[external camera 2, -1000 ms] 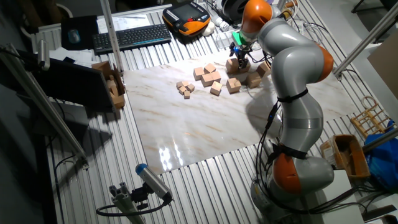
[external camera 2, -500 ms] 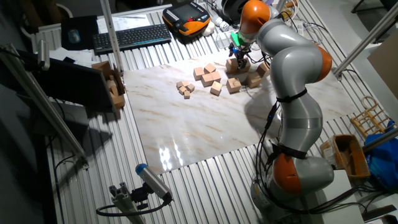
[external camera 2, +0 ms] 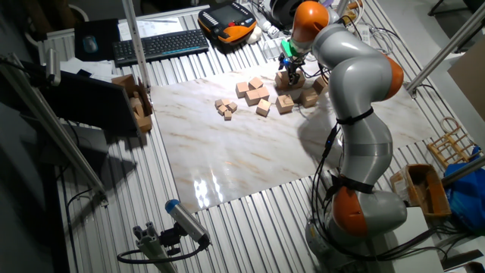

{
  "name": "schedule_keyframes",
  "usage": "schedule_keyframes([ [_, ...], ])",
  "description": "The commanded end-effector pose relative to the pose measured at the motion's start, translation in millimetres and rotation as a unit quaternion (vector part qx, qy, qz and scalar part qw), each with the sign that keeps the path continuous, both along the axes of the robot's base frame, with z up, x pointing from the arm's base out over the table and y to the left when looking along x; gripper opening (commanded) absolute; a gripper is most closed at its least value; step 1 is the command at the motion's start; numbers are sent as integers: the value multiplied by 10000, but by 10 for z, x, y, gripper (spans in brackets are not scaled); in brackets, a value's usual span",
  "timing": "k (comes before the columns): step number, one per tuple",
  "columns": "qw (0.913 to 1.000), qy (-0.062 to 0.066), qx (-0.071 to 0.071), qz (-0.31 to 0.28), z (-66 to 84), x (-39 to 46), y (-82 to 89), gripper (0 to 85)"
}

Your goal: Stack the blocks into a pyramid shape

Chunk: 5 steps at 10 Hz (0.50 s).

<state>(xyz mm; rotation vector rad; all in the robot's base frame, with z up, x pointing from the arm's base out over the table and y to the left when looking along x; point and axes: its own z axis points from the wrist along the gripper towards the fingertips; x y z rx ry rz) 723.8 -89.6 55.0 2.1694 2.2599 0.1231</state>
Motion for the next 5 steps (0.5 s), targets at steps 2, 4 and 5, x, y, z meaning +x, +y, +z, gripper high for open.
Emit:
schedule_keyframes([
  [2, 10000, -23, 36, 43, -13, -11, -4, 340],
  [4, 9999, -68, 83, 33, -27, -30, -5, 0],
  [5, 9999, -91, 83, 24, -25, -31, -6, 0],
])
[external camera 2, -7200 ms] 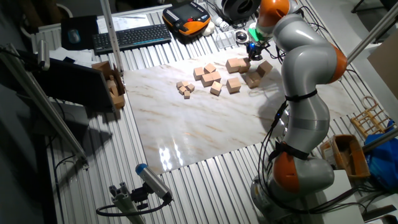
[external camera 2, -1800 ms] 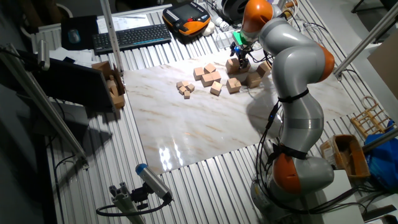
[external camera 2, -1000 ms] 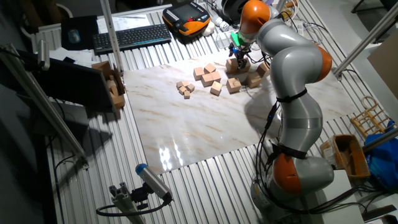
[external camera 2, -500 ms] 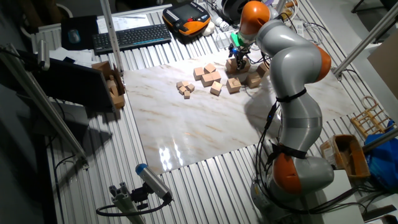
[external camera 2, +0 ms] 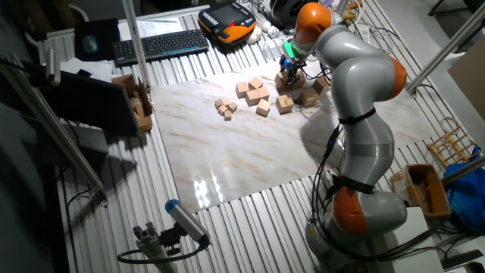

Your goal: Stack the blocks into a pyramid shape

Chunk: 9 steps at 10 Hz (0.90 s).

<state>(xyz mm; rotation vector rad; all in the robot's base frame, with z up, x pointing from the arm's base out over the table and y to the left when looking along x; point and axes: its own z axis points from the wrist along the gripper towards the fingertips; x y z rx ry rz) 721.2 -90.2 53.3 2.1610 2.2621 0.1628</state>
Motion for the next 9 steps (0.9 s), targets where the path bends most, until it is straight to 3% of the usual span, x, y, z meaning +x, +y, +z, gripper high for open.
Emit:
schedule_keyframes([
  [1, 10000, 0, -6, -16, -8, -7, 2, 0],
  [9, 9995, 42, -165, -252, 23, -19, 8, 0],
])
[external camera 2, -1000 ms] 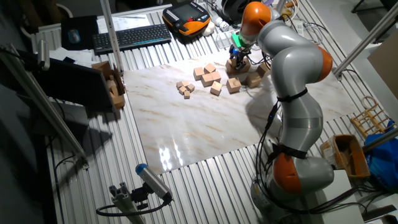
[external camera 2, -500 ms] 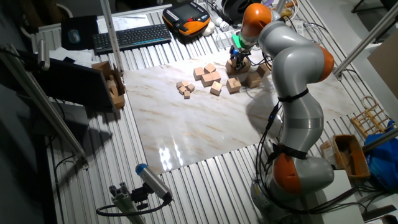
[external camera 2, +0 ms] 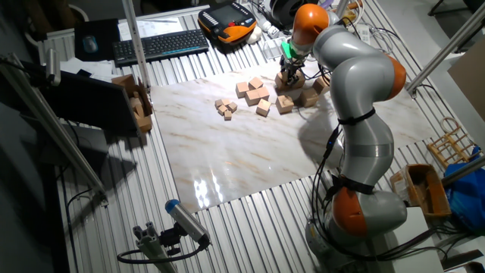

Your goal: Stack the blocks into a pyramid shape

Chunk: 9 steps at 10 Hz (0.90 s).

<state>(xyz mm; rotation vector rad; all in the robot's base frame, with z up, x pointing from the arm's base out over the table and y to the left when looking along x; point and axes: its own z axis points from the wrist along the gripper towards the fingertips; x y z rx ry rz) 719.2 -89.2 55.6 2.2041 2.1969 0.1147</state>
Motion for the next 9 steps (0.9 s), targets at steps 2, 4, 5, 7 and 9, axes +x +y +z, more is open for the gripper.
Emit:
schedule_keyframes([
  [2, 10000, 35, -14, -31, 4, -7, -2, 0],
  [4, 10000, 51, -28, -46, 1, -20, -9, 0],
  [5, 10000, 58, -29, -46, -6, -33, -16, 0],
  [7, 10000, 82, 10, -52, -19, -48, -21, 0],
  [9, 9999, 90, 18, -60, -30, -57, -22, 0],
])
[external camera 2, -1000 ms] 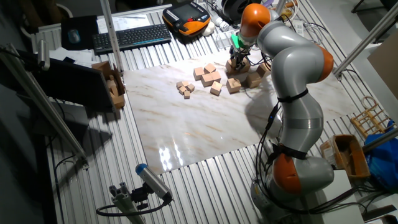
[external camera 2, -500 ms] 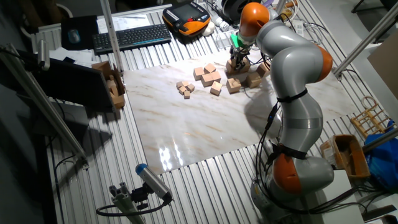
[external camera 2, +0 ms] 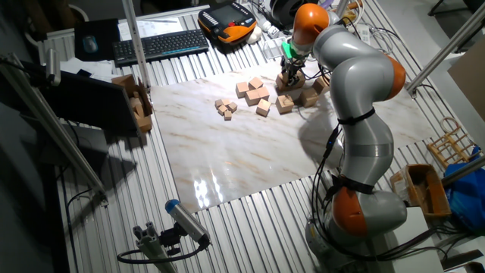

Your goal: Stack the blocks into a pyramid shape

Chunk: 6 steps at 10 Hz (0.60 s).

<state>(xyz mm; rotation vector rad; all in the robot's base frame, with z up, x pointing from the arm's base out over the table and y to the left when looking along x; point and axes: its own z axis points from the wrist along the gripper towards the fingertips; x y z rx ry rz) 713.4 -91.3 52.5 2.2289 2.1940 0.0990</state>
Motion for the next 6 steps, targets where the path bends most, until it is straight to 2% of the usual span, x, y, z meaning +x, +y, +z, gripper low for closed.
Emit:
schedule_keyframes([
  [1, 10000, 7, 0, -7, -2, -1, -1, 0],
  [6, 10000, 74, 27, 57, 17, -19, -10, 0],
])
